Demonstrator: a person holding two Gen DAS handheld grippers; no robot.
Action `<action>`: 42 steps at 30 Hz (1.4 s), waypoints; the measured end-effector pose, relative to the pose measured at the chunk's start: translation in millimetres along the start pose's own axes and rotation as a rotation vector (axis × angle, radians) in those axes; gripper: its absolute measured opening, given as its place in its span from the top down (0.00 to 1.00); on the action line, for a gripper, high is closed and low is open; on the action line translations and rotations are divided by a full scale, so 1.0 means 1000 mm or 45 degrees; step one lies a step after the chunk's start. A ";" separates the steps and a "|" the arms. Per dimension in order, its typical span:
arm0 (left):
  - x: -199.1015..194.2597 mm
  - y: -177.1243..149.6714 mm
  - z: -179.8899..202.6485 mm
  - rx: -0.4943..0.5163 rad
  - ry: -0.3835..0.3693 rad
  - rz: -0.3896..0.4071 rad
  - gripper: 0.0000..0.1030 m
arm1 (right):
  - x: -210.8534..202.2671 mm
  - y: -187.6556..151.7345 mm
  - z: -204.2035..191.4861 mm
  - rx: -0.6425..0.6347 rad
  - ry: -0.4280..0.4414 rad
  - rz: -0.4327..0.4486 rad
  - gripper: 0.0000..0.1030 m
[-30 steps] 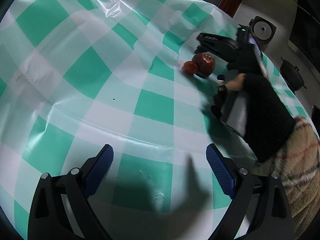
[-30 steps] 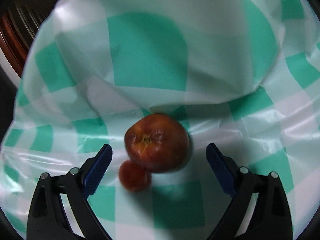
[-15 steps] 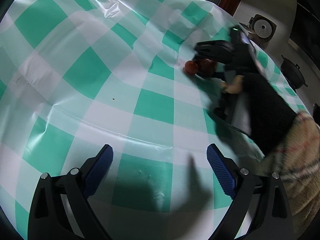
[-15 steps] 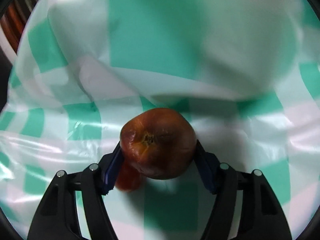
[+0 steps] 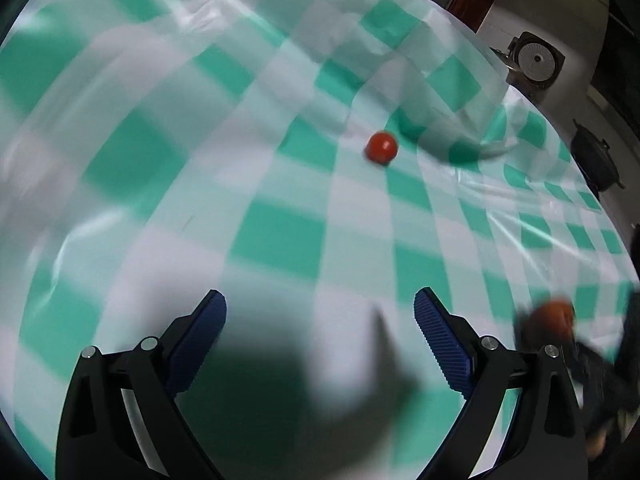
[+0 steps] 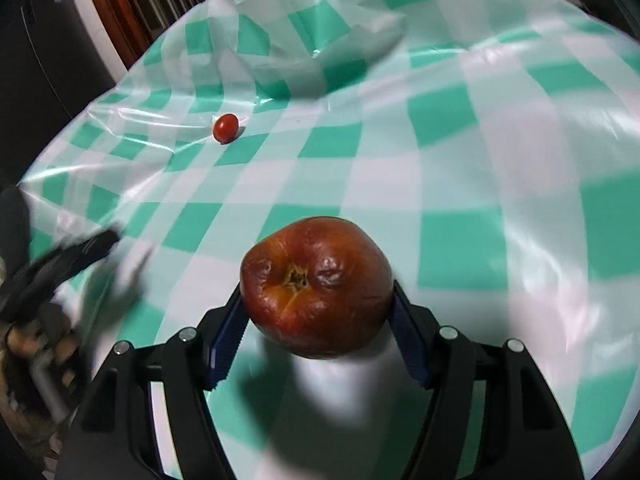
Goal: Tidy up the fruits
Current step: 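Grasp the red apple with the right tool while the left tool grasps the cherry tomato, then carry the apple and cherry tomato over the white box with both tools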
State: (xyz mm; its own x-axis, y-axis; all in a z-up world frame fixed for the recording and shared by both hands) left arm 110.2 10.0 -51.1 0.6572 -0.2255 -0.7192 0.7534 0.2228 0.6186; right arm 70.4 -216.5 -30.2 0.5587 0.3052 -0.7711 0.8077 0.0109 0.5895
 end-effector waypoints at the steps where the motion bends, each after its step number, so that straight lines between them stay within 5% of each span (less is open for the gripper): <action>1: 0.007 0.010 0.008 0.025 0.016 0.028 0.11 | -0.008 -0.001 0.005 0.011 0.013 0.034 0.34; 8: 0.075 0.080 0.053 0.081 0.131 0.070 0.15 | -0.014 0.003 0.019 0.088 0.053 0.105 0.34; 15: 0.140 0.107 0.068 0.200 0.281 -0.031 0.45 | -0.011 0.004 0.020 0.091 0.041 0.115 0.34; 18: 0.152 0.112 0.072 0.204 0.271 -0.066 0.69 | -0.013 0.004 0.021 0.094 0.053 0.131 0.34; 20: 0.152 0.111 0.075 0.235 0.273 -0.068 0.71 | -0.014 0.004 0.022 0.106 0.060 0.134 0.34; 26: 0.098 0.077 0.079 0.241 0.103 -0.024 0.71 | -0.014 0.004 0.022 0.105 0.075 0.129 0.34; 31: 0.015 0.004 0.069 0.413 0.113 0.003 0.71 | -0.012 0.004 0.021 0.100 0.082 0.116 0.34; 42: -0.077 -0.072 0.029 0.308 0.120 0.038 0.71 | -0.006 0.003 0.019 0.063 0.020 0.052 0.34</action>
Point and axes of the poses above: each gripper's, at about its wrist camera, not at the fingertips, and x roughly the way its jaws point, z to its right, y to its top, the point moved 9 cm from there along x, roughly the way its jaws point, and after that the axes turned 1 degree about -y, right-handed, at the moved point
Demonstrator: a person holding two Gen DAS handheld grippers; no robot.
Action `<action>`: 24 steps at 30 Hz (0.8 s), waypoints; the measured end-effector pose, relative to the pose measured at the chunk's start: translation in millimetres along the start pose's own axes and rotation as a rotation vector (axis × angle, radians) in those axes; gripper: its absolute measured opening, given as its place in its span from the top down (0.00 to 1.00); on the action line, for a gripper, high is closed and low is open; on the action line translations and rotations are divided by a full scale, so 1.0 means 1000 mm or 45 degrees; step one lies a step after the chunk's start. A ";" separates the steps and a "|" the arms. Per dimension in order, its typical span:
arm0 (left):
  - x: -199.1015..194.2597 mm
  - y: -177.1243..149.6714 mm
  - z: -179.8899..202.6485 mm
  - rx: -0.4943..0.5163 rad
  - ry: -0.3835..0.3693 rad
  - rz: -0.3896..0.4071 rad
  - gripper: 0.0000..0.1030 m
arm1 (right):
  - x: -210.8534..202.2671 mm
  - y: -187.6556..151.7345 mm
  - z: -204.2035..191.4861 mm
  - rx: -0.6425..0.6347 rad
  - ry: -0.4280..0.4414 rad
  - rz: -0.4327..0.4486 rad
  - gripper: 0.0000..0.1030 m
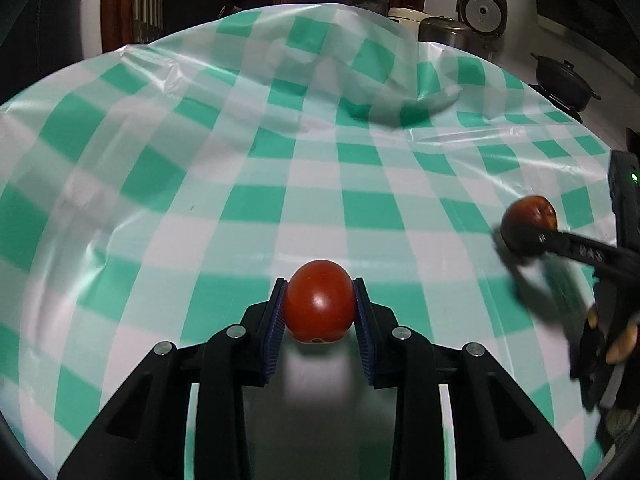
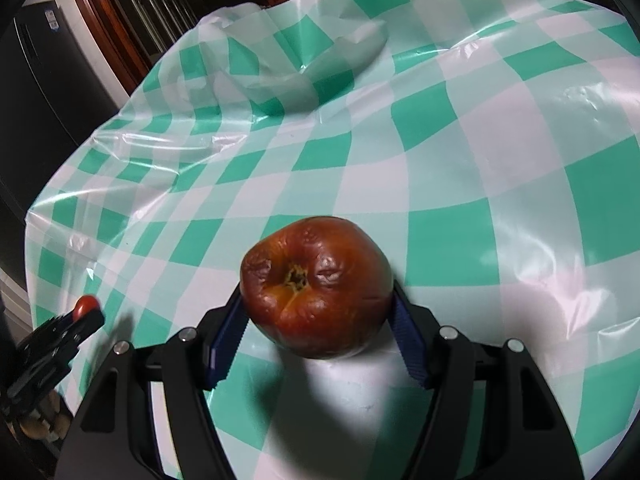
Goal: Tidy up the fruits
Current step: 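Carry the apple and cherry tomato over the white box with both tools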
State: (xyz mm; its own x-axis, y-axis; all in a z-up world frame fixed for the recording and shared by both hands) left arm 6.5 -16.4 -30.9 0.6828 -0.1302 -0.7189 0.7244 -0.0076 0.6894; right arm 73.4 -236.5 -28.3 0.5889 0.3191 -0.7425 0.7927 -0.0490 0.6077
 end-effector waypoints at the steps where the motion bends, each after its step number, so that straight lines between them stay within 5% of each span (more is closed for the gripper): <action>1: -0.004 -0.005 -0.002 -0.003 0.005 -0.010 0.71 | 0.000 0.000 0.000 -0.011 -0.033 0.003 0.34; 15: -0.067 -0.047 -0.040 -0.002 0.124 0.028 0.70 | -0.020 -0.017 -0.012 -0.056 -0.183 0.044 0.34; 24: -0.102 -0.065 -0.062 -0.009 0.159 0.068 0.70 | -0.041 -0.043 -0.072 -0.157 -0.098 0.036 0.34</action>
Point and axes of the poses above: each gripper's, at about its wrist camera, not at the fingertips, and x roughly the way its jaws point, z to its right, y to its top, the point moved 9 cm from there along x, roughly the way its jaws point, and after that the axes turned 1 degree about -y, right-handed, at the moved point
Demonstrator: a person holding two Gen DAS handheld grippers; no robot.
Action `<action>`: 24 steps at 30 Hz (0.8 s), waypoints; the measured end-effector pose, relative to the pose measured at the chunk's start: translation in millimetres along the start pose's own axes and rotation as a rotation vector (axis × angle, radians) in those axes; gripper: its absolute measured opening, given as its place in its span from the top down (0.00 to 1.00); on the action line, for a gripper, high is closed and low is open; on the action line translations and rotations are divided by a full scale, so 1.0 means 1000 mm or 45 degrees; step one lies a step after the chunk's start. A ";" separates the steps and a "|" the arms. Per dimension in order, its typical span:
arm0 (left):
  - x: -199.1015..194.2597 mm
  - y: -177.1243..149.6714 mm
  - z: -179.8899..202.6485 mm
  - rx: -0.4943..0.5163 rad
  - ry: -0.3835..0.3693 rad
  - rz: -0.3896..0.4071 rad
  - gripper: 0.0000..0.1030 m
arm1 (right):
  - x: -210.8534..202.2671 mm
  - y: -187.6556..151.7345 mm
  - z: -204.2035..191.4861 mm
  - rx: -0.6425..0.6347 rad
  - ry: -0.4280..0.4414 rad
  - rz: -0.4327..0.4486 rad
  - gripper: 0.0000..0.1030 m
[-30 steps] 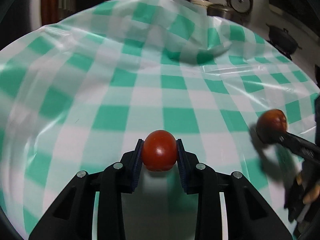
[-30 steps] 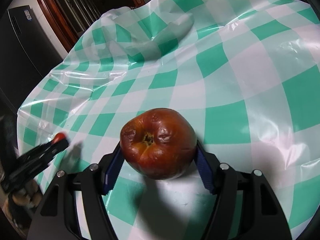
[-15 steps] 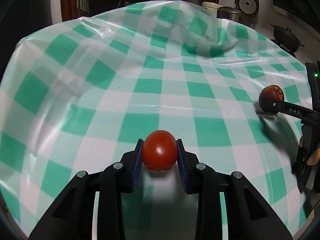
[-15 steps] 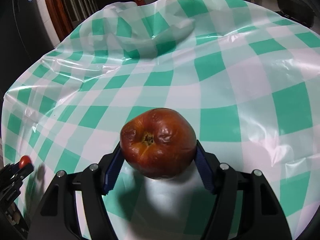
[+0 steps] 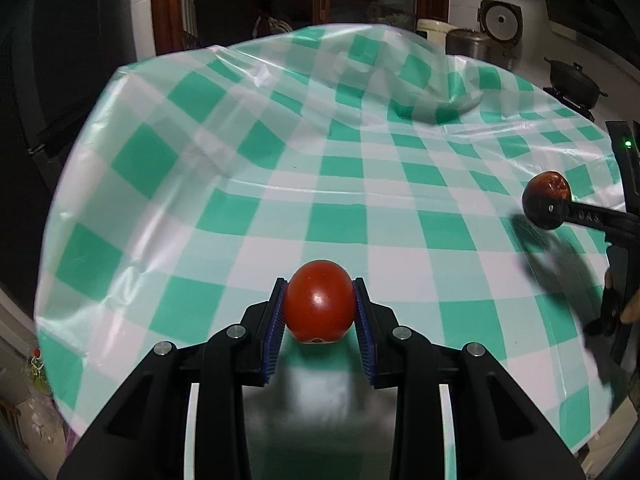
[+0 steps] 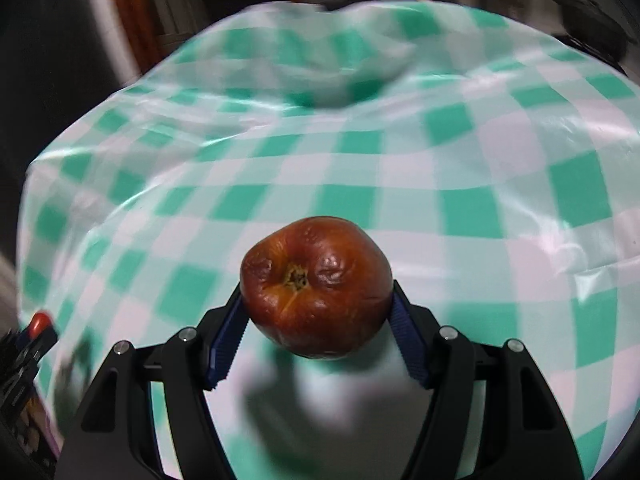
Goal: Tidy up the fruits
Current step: 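Carry the apple and cherry tomato over the white box with both tools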
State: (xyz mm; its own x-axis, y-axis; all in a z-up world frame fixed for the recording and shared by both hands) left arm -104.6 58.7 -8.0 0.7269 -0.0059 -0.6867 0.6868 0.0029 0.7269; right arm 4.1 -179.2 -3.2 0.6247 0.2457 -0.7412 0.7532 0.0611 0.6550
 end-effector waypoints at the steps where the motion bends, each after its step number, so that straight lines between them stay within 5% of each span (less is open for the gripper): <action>1: -0.006 -0.003 -0.006 -0.009 0.006 0.009 0.70 | -0.008 -0.006 -0.023 -0.043 0.051 0.001 0.34; 5: -0.039 -0.030 -0.051 -0.111 0.062 0.040 0.70 | -0.043 -0.034 -0.124 -0.241 0.304 0.008 0.34; 13: -0.114 -0.127 -0.174 -0.252 0.377 -0.001 0.70 | -0.089 -0.119 -0.312 -0.688 0.693 -0.072 0.34; 24: -0.194 -0.191 -0.250 -0.376 0.546 0.017 0.70 | -0.101 -0.196 -0.426 -1.004 0.814 -0.163 0.34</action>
Point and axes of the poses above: each gripper's, at about its wrist camera, not at the fingertips, and x roughly the way its jaws point, z to its right, y to its top, the point moved 9 cm from there along x, roughly the way its jaws point, and after that the axes turned 1 degree about -y, right-handed, at the moved point
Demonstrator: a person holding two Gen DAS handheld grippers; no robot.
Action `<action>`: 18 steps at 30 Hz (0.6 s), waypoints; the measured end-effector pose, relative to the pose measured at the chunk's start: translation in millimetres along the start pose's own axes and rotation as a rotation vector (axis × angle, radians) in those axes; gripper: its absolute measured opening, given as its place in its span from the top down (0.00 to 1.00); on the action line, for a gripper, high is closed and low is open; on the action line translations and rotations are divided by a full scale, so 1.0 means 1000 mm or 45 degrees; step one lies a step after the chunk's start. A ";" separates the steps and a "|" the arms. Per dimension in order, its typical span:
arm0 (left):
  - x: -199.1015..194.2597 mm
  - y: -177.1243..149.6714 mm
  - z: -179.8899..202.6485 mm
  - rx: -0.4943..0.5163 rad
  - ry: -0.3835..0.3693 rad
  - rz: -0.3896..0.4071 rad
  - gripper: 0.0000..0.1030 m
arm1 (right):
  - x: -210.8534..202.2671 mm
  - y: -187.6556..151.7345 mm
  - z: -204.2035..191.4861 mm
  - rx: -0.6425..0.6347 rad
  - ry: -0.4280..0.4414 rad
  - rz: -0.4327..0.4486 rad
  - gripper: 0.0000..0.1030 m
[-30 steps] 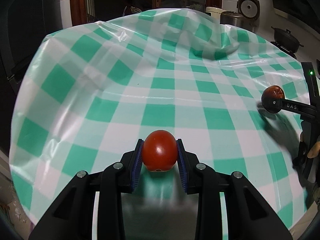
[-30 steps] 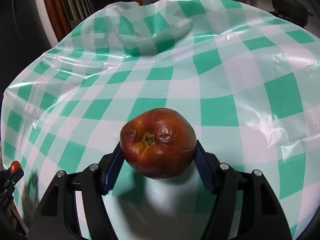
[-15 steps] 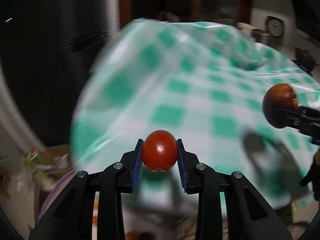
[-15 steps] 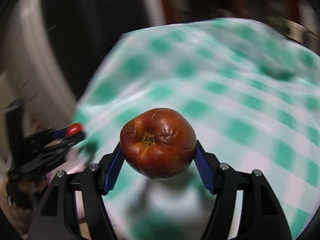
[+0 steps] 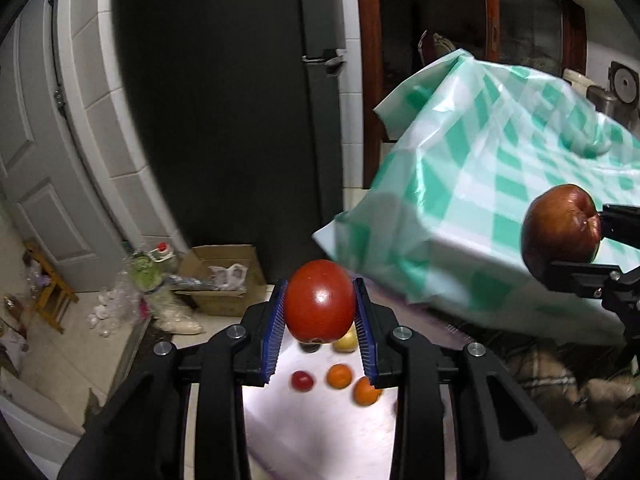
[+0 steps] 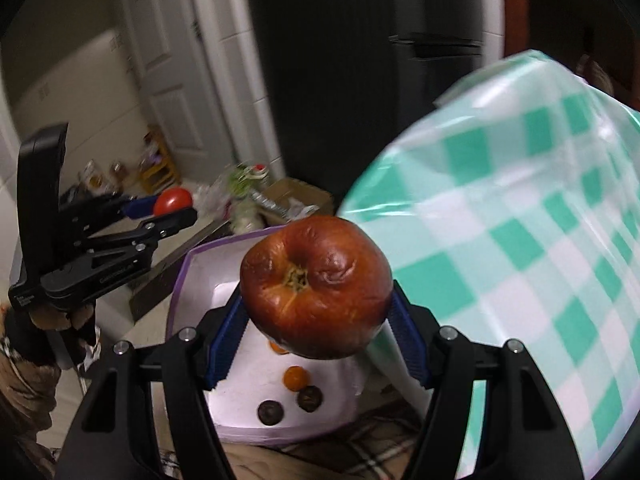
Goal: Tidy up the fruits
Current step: 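Carry the apple and cherry tomato over the white box with both tools, then lower into the box and open both tools releasing the apple and tomato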
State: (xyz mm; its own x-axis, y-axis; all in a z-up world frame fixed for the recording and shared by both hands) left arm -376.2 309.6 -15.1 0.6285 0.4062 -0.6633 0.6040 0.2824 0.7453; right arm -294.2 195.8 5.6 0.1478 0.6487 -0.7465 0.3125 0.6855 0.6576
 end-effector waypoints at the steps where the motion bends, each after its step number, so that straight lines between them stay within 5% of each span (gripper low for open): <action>1: 0.002 -0.006 -0.004 -0.001 0.003 -0.015 0.70 | 0.008 -0.003 -0.011 -0.035 0.015 -0.024 0.34; 8: 0.040 -0.055 -0.021 -0.029 -0.010 -0.208 0.70 | 0.064 -0.041 -0.069 -0.240 0.089 -0.218 0.34; 18: 0.152 -0.149 -0.025 0.093 -0.190 -0.875 0.70 | 0.151 -0.130 -0.134 -0.694 0.141 -0.605 0.34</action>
State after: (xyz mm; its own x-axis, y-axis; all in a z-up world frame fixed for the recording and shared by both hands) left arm -382.5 351.0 -225.4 0.1506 0.0321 -0.9881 0.9160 0.3713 0.1517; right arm -438.4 249.2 -179.5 0.0074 0.2505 -0.9681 -0.1966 0.9496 0.2442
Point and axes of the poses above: each gripper's, at about its wrist camera, not at the fingertips, and x roughly the way its jaws point, z to its right, y to its top, the point moved 9 cm from there along x, roughly the way its jaws point, and after that the axes turned 1 degree about -y, right-handed, at the moved point
